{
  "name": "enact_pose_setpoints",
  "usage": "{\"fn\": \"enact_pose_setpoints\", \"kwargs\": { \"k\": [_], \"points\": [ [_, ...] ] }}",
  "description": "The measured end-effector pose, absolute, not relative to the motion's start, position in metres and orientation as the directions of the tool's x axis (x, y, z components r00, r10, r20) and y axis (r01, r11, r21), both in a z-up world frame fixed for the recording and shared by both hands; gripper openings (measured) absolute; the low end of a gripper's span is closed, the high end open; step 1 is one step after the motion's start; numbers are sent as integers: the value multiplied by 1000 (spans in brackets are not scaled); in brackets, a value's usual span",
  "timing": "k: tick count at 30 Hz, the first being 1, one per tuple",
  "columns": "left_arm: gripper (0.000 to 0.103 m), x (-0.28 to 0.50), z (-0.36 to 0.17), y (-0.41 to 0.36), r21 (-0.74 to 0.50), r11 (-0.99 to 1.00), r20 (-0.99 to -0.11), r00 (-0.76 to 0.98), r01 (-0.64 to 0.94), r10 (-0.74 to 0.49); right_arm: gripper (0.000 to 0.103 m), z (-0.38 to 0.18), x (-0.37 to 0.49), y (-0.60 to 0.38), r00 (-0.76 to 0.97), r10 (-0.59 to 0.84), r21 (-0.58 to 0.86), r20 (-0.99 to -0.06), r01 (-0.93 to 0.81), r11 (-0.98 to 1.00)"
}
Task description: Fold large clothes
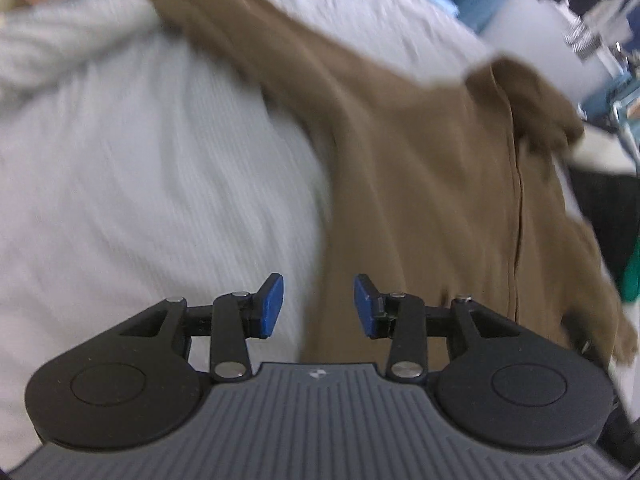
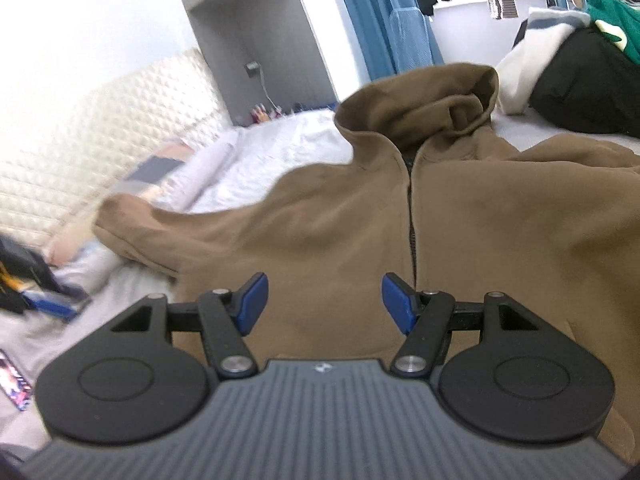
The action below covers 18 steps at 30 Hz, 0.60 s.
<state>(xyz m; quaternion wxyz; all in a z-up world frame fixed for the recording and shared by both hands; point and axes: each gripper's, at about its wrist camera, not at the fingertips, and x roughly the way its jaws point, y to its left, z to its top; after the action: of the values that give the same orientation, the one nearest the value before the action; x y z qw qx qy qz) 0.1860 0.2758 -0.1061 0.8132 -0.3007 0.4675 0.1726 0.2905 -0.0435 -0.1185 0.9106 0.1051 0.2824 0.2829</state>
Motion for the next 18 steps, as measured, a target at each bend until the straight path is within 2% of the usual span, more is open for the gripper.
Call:
{"fn": "enact_pose_setpoints", "kwargs": {
  "k": [5,9,10,13,15,18],
  "points": [
    [42,164,-145,233,-338,758,-878,477,-558,-40,67,-122,268,-59,614,644,396,-457,-508,765],
    [36,156,-159,223,-291,757,-882,470,-585,24,67,-125,256,-61,552,693,424,-463,-549,720],
    [32,152,-162,226,-300,749,-879,476,-590,22,67,-126,255,-60,546,698,421,-463,-557,715],
    [26,150,-163,229,-376,731,-853,521,-570,-32,67,-131,259,-60,531,700,433,-478,-551,713],
    [17,149,-160,225,-439,736,-815,573,-515,-86,67,-133,265,-61,519,707,465,-480,-533,707],
    [15,151,-154,218,-539,739,-736,652,-404,-180,68,-134,266,-59,492,725,482,-481,-542,688]
  ]
}}
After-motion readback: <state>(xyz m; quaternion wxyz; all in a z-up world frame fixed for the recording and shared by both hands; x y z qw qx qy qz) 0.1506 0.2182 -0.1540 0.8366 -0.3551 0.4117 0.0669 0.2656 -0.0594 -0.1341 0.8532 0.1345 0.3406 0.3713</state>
